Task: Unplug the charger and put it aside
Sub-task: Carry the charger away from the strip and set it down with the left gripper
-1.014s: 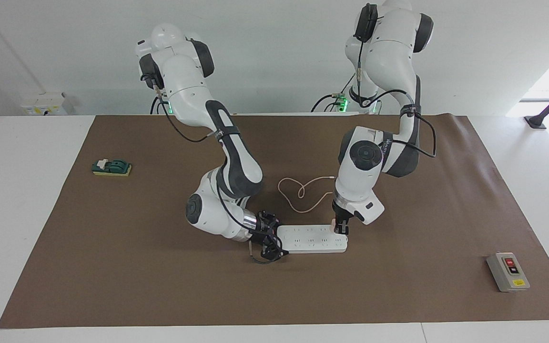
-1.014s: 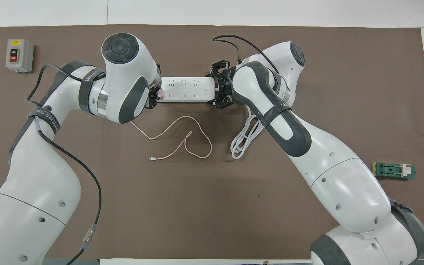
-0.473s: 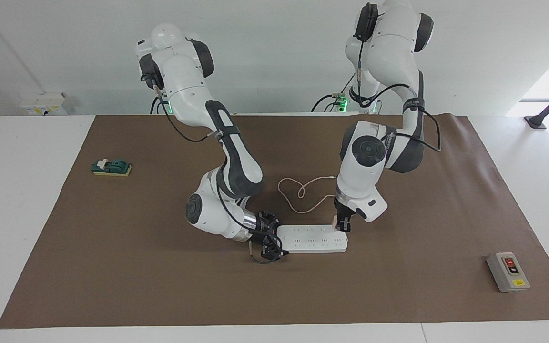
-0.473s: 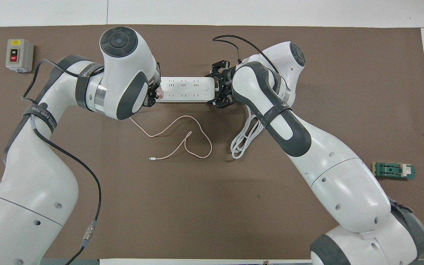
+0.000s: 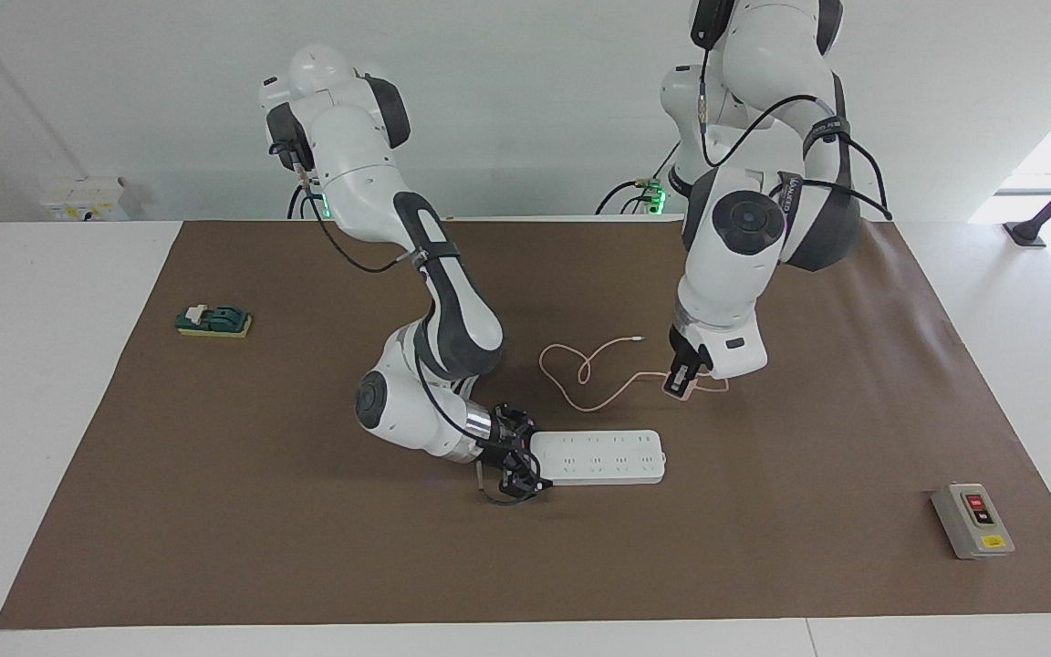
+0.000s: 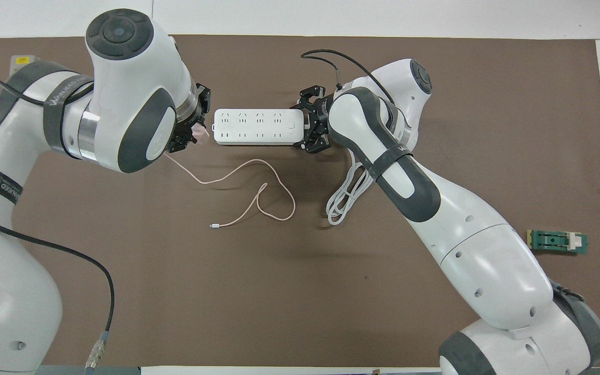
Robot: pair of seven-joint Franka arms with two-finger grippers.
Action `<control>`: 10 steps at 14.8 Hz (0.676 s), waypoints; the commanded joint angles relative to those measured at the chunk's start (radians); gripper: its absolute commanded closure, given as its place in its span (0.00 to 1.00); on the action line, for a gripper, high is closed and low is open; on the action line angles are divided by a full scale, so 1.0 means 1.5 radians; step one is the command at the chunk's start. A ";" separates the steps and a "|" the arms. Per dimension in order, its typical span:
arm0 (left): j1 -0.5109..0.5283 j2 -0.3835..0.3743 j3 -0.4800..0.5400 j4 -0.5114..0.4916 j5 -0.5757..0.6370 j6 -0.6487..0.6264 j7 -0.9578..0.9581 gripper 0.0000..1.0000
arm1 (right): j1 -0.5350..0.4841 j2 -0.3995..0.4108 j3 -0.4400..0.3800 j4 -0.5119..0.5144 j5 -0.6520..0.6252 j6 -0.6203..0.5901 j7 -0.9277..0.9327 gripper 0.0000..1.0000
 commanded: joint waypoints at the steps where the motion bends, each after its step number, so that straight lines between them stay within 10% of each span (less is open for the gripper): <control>1: 0.063 -0.081 -0.001 -0.103 -0.014 0.011 0.283 1.00 | 0.000 0.003 0.001 0.017 -0.008 0.006 0.022 0.00; 10: 0.189 -0.087 -0.001 -0.210 -0.098 0.149 0.623 1.00 | -0.010 -0.074 -0.005 -0.020 -0.015 -0.021 0.026 0.00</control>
